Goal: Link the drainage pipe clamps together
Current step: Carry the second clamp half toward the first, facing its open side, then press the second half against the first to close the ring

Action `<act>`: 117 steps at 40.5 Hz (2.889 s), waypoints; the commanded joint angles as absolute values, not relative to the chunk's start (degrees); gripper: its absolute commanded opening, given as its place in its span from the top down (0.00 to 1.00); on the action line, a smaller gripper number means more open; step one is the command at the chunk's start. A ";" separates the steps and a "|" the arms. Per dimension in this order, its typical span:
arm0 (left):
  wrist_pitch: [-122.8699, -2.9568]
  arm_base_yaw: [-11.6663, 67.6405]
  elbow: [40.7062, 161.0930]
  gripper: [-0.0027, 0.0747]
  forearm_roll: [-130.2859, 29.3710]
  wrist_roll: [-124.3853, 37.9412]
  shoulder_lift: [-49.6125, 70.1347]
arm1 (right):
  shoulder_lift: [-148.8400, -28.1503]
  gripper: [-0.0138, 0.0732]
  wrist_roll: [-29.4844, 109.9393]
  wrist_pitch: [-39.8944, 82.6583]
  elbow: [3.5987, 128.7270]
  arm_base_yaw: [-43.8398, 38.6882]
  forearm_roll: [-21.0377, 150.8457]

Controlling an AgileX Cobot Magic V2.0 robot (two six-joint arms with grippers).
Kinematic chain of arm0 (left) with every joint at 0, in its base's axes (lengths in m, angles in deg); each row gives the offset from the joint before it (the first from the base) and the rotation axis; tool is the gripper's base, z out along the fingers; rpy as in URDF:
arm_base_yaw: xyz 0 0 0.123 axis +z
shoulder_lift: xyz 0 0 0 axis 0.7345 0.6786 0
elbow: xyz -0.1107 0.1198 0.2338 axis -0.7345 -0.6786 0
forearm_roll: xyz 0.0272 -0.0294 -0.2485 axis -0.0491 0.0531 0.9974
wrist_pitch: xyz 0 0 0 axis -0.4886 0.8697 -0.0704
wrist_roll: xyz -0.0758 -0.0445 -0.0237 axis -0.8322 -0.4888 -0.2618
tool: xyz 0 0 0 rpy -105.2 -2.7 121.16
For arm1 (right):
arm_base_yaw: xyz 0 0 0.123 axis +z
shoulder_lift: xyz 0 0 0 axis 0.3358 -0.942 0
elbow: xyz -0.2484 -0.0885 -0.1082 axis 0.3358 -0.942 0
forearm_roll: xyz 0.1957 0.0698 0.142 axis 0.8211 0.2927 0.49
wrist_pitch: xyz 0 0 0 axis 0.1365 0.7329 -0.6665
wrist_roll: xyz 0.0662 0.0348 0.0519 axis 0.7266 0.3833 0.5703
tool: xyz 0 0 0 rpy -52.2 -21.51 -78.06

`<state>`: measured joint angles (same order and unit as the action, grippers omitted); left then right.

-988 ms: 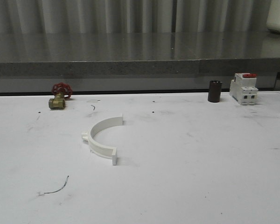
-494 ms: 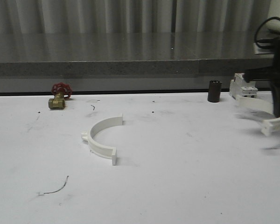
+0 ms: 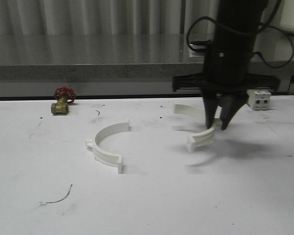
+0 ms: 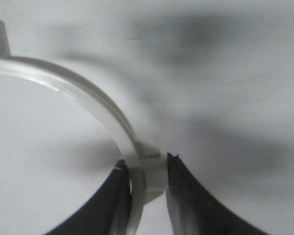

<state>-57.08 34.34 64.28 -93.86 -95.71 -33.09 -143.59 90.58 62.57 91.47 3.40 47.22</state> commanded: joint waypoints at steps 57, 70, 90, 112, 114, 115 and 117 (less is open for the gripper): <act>-61.23 34.21 65.80 0.99 -94.21 -96.11 -32.63 | -149.93 0.73 98.72 58.01 101.50 10.75 51.32; -61.23 34.21 65.80 0.99 -94.21 -96.11 -32.63 | -149.93 0.73 98.72 59.12 101.50 10.75 51.29; -61.23 34.21 65.80 0.99 -94.21 -96.11 -32.63 | -149.93 0.68 98.72 59.19 101.50 10.75 51.29; -61.23 34.21 65.80 0.99 -94.21 -96.11 -32.63 | -149.93 0.58 99.71 58.73 101.50 10.75 51.67; -61.23 34.21 65.80 0.99 -94.21 -96.11 -32.63 | -149.93 0.55 100.10 58.54 101.50 10.75 51.67; -61.23 34.21 65.80 0.99 -94.21 -96.11 -32.63 | -149.93 0.53 100.16 58.46 101.50 10.75 51.67; -61.23 34.21 65.80 0.99 -94.21 -96.11 -32.63 | -149.93 0.49 100.22 58.32 101.50 10.75 51.67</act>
<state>-57.08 34.34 64.28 -93.86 -95.71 -33.09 -153.20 99.79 59.33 99.62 10.84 51.82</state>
